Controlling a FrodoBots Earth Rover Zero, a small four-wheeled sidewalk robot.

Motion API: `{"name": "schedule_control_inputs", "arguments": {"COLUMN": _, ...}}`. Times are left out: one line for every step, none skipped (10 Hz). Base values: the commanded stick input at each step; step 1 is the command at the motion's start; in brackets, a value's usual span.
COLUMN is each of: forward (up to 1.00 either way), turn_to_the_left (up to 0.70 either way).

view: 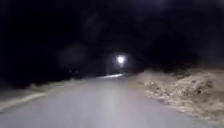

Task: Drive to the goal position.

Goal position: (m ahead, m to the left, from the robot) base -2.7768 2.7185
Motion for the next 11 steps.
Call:
{"name": "schedule_control_inputs", "arguments": {"forward": 1.0, "turn_to_the_left": 0.2}}
{"name": "schedule_control_inputs", "arguments": {"forward": 1.0, "turn_to_the_left": 0.37}}
{"name": "schedule_control_inputs", "arguments": {"forward": 1.0, "turn_to_the_left": 0.0}}
{"name": "schedule_control_inputs", "arguments": {"forward": 1.0, "turn_to_the_left": 0.0}}
{"name": "schedule_control_inputs", "arguments": {"forward": 1.0, "turn_to_the_left": 0.0}}
{"name": "schedule_control_inputs", "arguments": {"forward": 1.0, "turn_to_the_left": 0.0}}
{"name": "schedule_control_inputs", "arguments": {"forward": 1.0, "turn_to_the_left": 0.0}}
{"name": "schedule_control_inputs", "arguments": {"forward": 1.0, "turn_to_the_left": 0.0}}
{"name": "schedule_control_inputs", "arguments": {"forward": 1.0, "turn_to_the_left": 0.0}}
{"name": "schedule_control_inputs", "arguments": {"forward": 1.0, "turn_to_the_left": 0.0}}
{"name": "schedule_control_inputs", "arguments": {"forward": 1.0, "turn_to_the_left": 0.0}}
